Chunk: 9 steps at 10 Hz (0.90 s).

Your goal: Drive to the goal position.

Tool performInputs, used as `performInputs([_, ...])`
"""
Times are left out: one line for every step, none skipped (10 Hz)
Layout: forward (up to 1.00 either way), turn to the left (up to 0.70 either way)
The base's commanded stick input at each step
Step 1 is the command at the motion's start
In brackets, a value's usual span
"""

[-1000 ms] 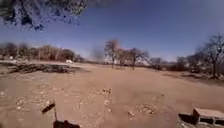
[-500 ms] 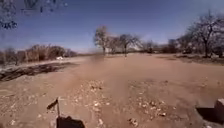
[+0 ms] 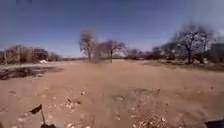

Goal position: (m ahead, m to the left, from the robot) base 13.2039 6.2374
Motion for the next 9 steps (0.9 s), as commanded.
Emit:
performInputs([1.00,0.00])
performInputs([1.00,0.00])
performInputs([1.00,0.00])
performInputs([1.00,0.00])
performInputs([1.00,0.00])
performInputs([1.00,0.00])
performInputs([1.00,0.00])
performInputs([1.00,0.00])
performInputs([1.00,0.00])
